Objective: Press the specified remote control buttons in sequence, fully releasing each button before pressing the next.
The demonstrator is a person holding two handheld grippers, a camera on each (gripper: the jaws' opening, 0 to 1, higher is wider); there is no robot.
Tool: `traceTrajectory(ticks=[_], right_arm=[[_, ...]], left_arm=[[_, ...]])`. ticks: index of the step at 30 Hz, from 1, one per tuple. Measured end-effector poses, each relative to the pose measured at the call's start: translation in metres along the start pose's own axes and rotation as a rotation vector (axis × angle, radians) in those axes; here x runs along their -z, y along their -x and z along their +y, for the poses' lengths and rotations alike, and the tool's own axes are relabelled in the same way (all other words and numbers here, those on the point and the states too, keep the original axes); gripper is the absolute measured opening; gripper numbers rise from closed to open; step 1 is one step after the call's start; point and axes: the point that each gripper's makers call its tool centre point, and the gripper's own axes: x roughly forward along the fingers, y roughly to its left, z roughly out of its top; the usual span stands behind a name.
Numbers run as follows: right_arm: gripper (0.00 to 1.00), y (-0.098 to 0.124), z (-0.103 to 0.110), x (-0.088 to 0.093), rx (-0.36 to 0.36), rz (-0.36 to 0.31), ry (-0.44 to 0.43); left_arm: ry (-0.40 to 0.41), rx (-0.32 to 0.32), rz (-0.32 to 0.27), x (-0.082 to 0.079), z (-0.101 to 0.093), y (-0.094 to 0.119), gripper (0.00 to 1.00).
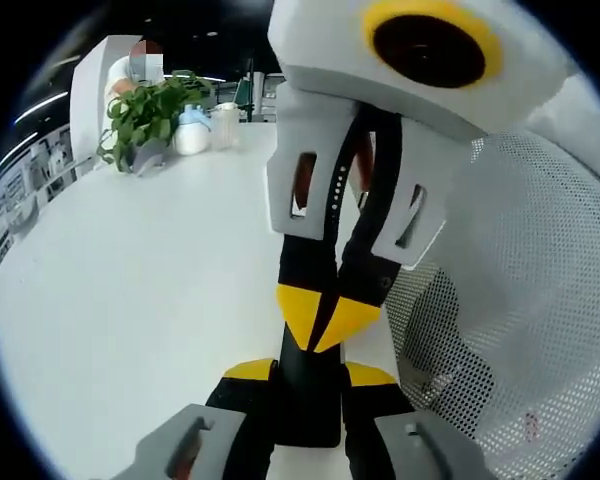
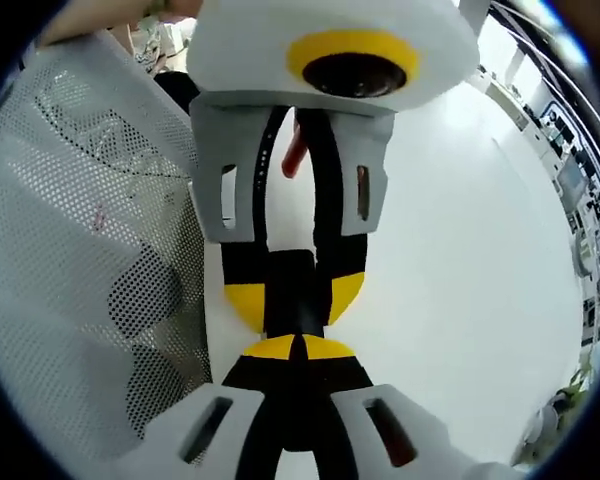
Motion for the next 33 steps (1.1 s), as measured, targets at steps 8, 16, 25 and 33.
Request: traceTrajectory(ticks=[8,16,25,33], right_arm=[[0.00,0.0005,-0.0016,0.0011,-0.020,0.001,-0.039],[0.00,0.0007,-0.0010,0.0012,-0.002,-0.006,-0.035],[0.00,0.0017,-0.0007,0.0020,0.001,-0.061,-0.082],[0.00,0.0038,-0.0019,0.0035,-0.019,-0.173,-0.177]], left_arm=[[0.003,0.000,-0.002,0.0004,0.0008,-0.0003,0.25],[-0.002,-0.001,0.000,0.0005,0.0008,-0.0003,0.25],[-0.003,-0.002,0.002,0.0008,-0.0001,0.0005,0.25],[-0.005,-0.003,0.004,0.0010,0.0004,0.0002,0.25]])
